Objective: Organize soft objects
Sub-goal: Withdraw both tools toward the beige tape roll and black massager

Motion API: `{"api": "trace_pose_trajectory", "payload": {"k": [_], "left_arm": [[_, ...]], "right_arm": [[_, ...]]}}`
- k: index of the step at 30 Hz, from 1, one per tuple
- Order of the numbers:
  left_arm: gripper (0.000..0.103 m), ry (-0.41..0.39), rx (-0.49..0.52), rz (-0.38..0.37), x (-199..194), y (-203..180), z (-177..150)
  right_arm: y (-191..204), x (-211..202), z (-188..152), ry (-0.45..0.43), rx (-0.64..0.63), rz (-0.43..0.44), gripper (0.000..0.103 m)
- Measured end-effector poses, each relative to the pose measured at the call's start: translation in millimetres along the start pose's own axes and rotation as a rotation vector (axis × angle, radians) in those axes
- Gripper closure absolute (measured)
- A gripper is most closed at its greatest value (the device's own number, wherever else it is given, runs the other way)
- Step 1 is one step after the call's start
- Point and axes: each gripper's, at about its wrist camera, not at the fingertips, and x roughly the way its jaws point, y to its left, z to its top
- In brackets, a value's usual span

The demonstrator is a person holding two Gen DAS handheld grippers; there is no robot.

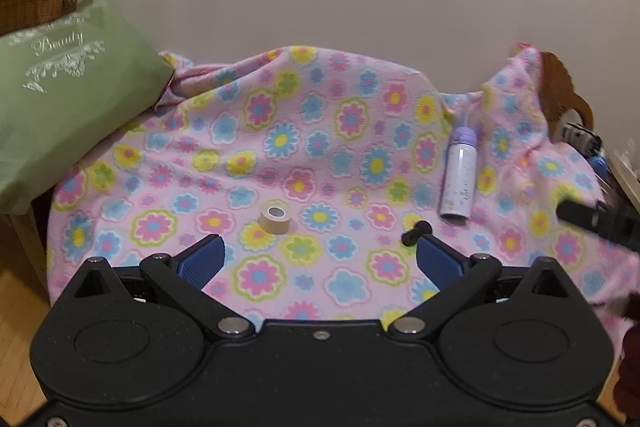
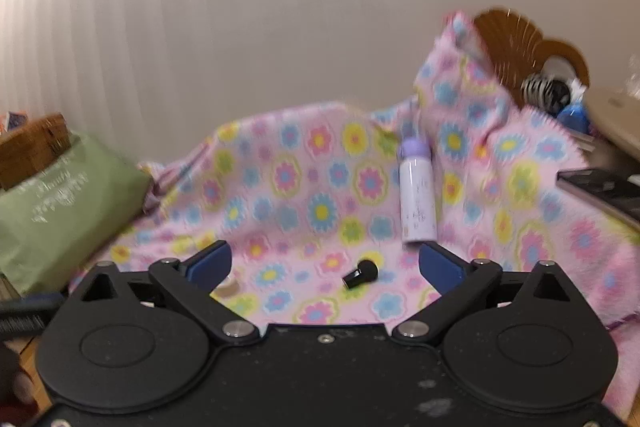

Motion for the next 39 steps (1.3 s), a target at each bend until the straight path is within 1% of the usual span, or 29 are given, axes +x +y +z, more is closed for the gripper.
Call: {"api": "trace_pose_trajectory", "payload": {"k": [2, 3, 6, 9, 11, 13, 15, 18, 20, 22, 26, 29, 34, 39], "left_arm": [[0.007, 0.038, -0.036, -0.008, 15.3, 8.0, 6.3], [0.009, 0.057, -0.052, -0.004, 22.1, 11.3, 8.0], [0.01, 0.096, -0.075, 0.022, 42.4, 18.7, 9.2], [0.01, 0.109, -0.067, 0.05, 52.0, 22.0, 5.7], [0.01, 0.126, -0.063, 0.055, 57.5, 23.8, 2.2], [0.01, 0.142, -0.056, 0.056, 62.8, 25.2, 0.4], [0.01, 0.147, -0.038, 0.072, 67.4, 25.1, -1.9], [0.01, 0.163, -0.021, 0.089, 76.3, 26.2, -3.5], [0.009, 0.173, -0.02, 0.095, 82.2, 29.2, -4.0], [0.009, 0.182, -0.02, 0.107, 89.6, 33.1, -3.9], [0.009, 0.191, -0.008, 0.133, 108.0, 39.9, -1.2], [0.009, 0.201, 0.004, 0.145, 125.9, 44.4, 1.7], [0.009, 0.216, 0.048, 0.157, 162.6, 46.8, 6.0], [0.009, 0.233, 0.103, 0.147, 203.3, 43.6, 7.1]], "right_arm": [[-6.3, 20.8, -0.9, 0.053, 0.009, -0.004, 0.005], [-9.0, 31.1, -2.2, 0.082, 0.01, -0.005, 0.007], [-14.6, 56.8, -11.7, 0.16, 0.017, -0.013, 0.007], [-21.0, 74.3, -31.6, 0.216, 0.067, -0.004, 0.007], [-21.7, 85.3, -50.9, 0.258, 0.109, -0.019, 0.006], [-15.6, 97.6, -70.2, 0.307, 0.12, -0.021, 0.007], [-1.3, 109.1, -86.4, 0.36, 0.095, -0.016, 0.01], [23.4, 118.5, -101.4, 0.403, 0.062, 0.051, 0.01], [38.3, 118.8, -102.7, 0.398, 0.023, 0.088, 0.01], [49.2, 117.4, -98.3, 0.377, -0.019, 0.101, 0.01], [53.7, 117.0, -77.6, 0.324, -0.068, 0.097, 0.009], [49.3, 128.6, -62.6, 0.301, -0.095, 0.076, 0.008], [32.2, 171.7, -48.0, 0.303, -0.131, 0.013, 0.007], [13.2, 218.6, -44.5, 0.319, -0.186, -0.034, 0.007]]}}
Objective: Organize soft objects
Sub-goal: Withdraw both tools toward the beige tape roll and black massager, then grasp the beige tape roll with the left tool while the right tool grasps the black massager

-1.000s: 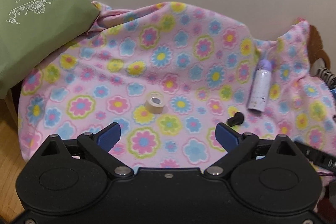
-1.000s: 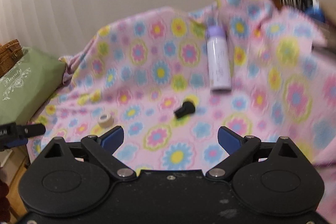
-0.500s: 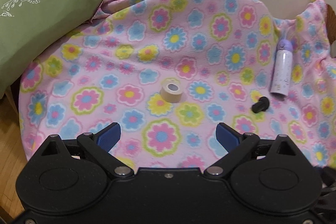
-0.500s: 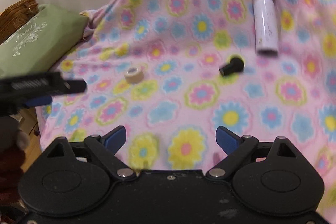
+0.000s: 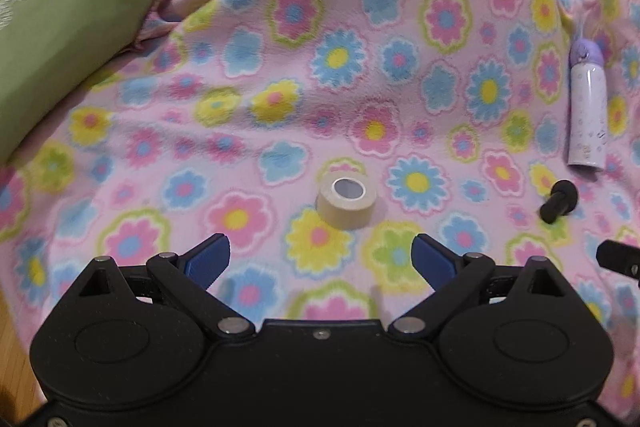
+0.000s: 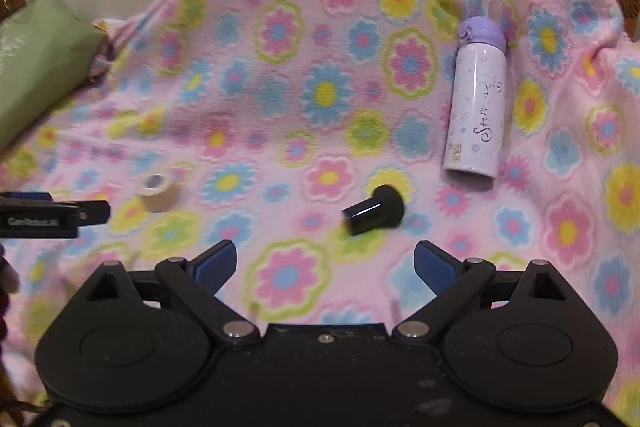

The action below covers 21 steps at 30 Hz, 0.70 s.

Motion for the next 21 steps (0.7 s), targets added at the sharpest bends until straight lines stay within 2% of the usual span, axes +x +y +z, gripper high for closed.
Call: {"api": "trace_pose_trajectory", "payload": {"k": [3, 7, 14, 17, 21], "left_arm": [[0.009, -0.001, 0.031, -0.011, 20.1, -7.5, 4.8], [0.009, 0.013, 0.087, -0.003, 48.3, -17.5, 7.3], [0.009, 0.053, 0.092, 0.007, 82.9, -19.6, 13.1], [0.009, 0.054, 0.11, 0.006, 94.1, -23.5, 16.4], [0.007, 0.041, 0.106, -0.011, 103.5, -25.8, 15.6]], "right_arm": [[-4.7, 26.0, 3.3, -0.004, -0.037, -0.03, 0.007], [-5.2, 59.0, 5.2, 0.006, -0.092, -0.013, 0.008], [-6.3, 102.1, 16.6, 0.022, -0.147, 0.019, 0.008], [-4.8, 119.4, 18.8, 0.013, -0.179, 0.006, 0.008], [-11.7, 137.9, 15.6, 0.044, -0.139, 0.032, 0.011]]}}
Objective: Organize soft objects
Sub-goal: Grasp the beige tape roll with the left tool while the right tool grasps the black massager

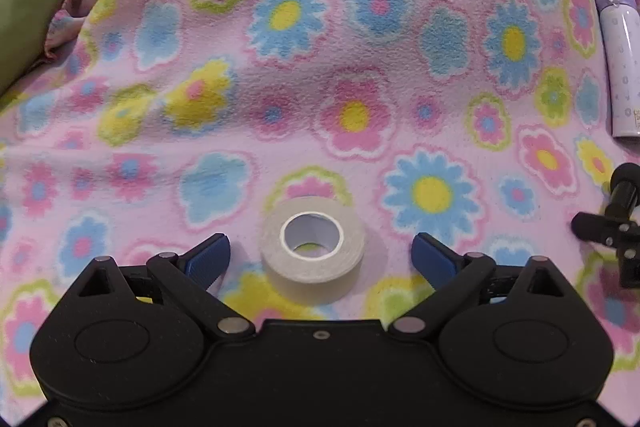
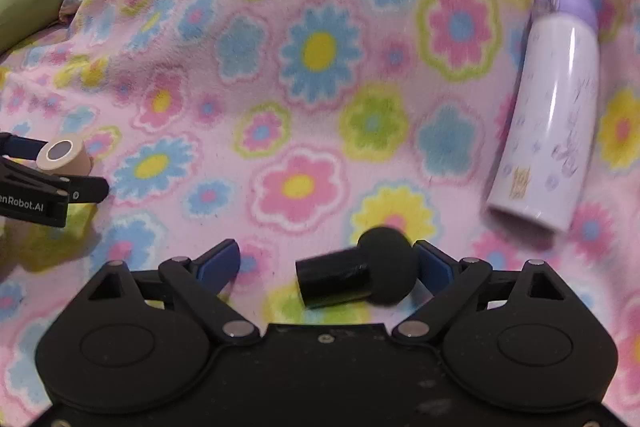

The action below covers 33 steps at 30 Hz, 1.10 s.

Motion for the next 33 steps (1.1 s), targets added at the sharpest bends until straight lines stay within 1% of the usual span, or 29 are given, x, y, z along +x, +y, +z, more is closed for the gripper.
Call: {"api": "trace_pose_trajectory", "payload": {"k": [5, 7, 9, 14, 17, 20, 22, 23, 25, 27, 29, 30, 32, 33], "left_arm": [[0.004, -0.018, -0.015, -0.012, 2.7, 1.2, -2.2], [0.004, -0.016, -0.014, -0.019, 2.7, 1.4, -1.8], [0.004, -0.01, -0.017, -0.028, 3.9, 2.2, -0.9], [0.004, -0.013, -0.015, -0.027, 4.1, 1.0, -0.8], [0.008, -0.028, -0.013, -0.028, 2.5, 0.3, -1.7], [0.017, -0.044, -0.015, -0.02, 0.1, 0.4, -2.4], [0.029, -0.063, -0.024, -0.014, -2.7, 2.0, -3.4], [0.033, -0.072, -0.033, -0.007, -3.8, 3.2, -3.7], [0.044, -0.086, -0.045, 0.004, -6.0, 5.0, -4.4], [0.05, -0.096, -0.053, 0.01, -7.5, 6.4, -5.4], [0.052, -0.101, -0.053, 0.01, -7.1, 6.4, -5.3], [0.053, -0.103, -0.052, 0.008, -7.2, 6.0, -5.5], [0.055, -0.11, -0.054, 0.003, -8.6, 6.6, -6.6], [0.055, -0.11, -0.059, -0.002, -8.5, 7.8, -6.7]], "right_arm": [[-4.4, 5.4, -4.6, -0.011, 0.031, 0.019, 0.008], [-4.5, 8.1, -4.3, -0.006, 0.032, 0.025, 0.003], [-5.6, 9.5, -4.7, 0.002, 0.038, 0.043, 0.0], [-4.9, 10.0, -5.7, -0.002, 0.041, 0.044, 0.0], [-6.0, 10.2, -6.4, -0.009, 0.048, 0.05, 0.0], [-7.6, 9.8, -7.1, -0.014, 0.058, 0.054, 0.0], [-8.6, 9.0, -7.8, -0.021, 0.066, 0.053, 0.002], [-9.0, 8.5, -8.1, -0.023, 0.07, 0.053, 0.002], [-9.4, 7.7, -8.5, -0.028, 0.075, 0.05, 0.003], [-9.7, 7.3, -8.8, -0.032, 0.077, 0.05, 0.004], [-10.4, 6.1, -9.4, -0.04, 0.085, 0.046, 0.007], [-11.1, 5.1, -9.9, -0.047, 0.091, 0.043, 0.009], [-13.7, 1.8, -11.8, -0.066, 0.112, 0.034, 0.019], [-16.9, -0.4, -13.2, -0.079, 0.133, 0.029, 0.029]]}}
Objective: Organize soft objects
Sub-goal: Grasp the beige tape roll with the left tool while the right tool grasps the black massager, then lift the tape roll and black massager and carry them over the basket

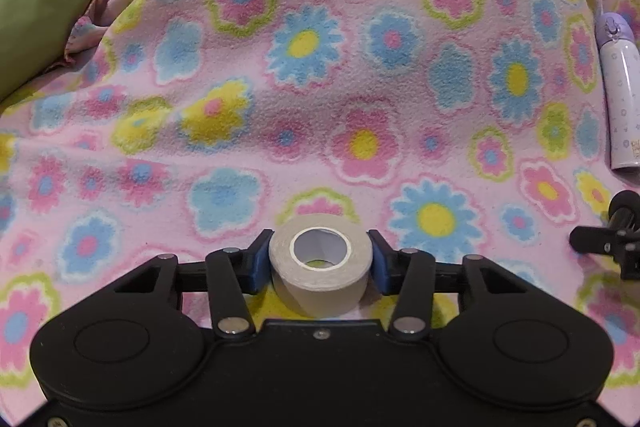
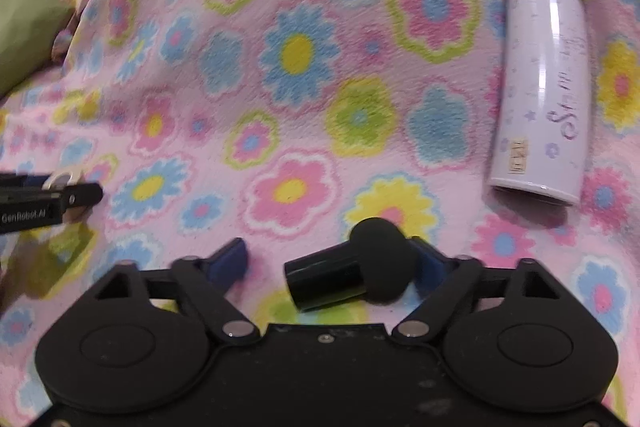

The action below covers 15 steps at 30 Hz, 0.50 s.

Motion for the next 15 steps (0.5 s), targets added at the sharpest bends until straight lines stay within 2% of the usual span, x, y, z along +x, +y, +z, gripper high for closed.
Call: {"api": "trace_pose_trajectory", "payload": {"k": [1, 3, 15], "left_arm": [[0.055, -0.001, -0.006, -0.004, -0.1, 1.1, -0.1], [0.055, -0.003, -0.017, -0.01, -0.8, 3.0, -0.8], [0.055, 0.005, -0.024, -0.007, 0.1, 2.5, 0.1]], "right_arm": [[-3.0, -1.8, -0.5, -0.011, 0.019, -0.005, 0.037], [-8.5, -4.1, -1.3, -0.026, 0.052, -0.009, 0.044], [-9.4, -2.8, -1.7, -0.027, 0.051, -0.011, 0.045]]}}
